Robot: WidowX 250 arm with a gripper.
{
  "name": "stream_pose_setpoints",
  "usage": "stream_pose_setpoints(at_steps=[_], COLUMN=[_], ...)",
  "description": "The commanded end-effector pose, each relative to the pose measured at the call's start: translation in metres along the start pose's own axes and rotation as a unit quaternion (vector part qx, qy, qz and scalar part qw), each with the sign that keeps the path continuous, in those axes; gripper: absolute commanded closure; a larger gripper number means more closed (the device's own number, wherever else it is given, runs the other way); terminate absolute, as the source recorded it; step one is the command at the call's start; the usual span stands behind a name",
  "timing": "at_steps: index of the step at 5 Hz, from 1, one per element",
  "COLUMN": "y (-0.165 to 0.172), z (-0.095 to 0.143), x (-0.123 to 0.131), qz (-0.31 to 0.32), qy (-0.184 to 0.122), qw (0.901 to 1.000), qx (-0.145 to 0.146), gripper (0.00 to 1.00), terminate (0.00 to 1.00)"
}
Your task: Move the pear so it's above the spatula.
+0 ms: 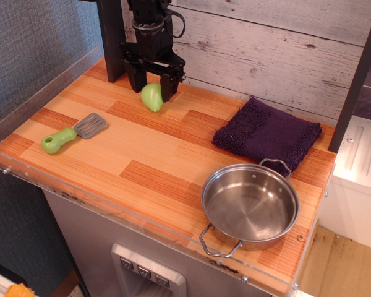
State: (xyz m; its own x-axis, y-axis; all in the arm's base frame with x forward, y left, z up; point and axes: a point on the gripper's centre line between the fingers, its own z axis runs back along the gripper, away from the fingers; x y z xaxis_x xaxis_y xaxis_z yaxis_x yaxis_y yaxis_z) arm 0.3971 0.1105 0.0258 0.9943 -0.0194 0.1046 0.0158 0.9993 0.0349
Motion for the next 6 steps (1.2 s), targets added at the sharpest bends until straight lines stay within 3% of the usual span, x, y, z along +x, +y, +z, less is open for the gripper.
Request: stream_pose_setpoints(at_steps=[1, 3, 5, 6], y=[0.001, -0.016, -0.047, -0.056], z=[0.05, 0.099, 0.096, 0.096], x=[0.0, -0.014, -0.047, -0.064], qz=[-0.009, -0.006, -0.047, -0.056], qy=[-0.052, -0.085, -0.053, -0.048], qw=[0.9986, 0.9961, 0.9966, 0.9968], qx=[0.006, -0.023, -0.041, -0.03], gripper=[0.0, 0.0, 0.0, 0.0], terminate=[0.0, 0.0, 0.0, 0.0])
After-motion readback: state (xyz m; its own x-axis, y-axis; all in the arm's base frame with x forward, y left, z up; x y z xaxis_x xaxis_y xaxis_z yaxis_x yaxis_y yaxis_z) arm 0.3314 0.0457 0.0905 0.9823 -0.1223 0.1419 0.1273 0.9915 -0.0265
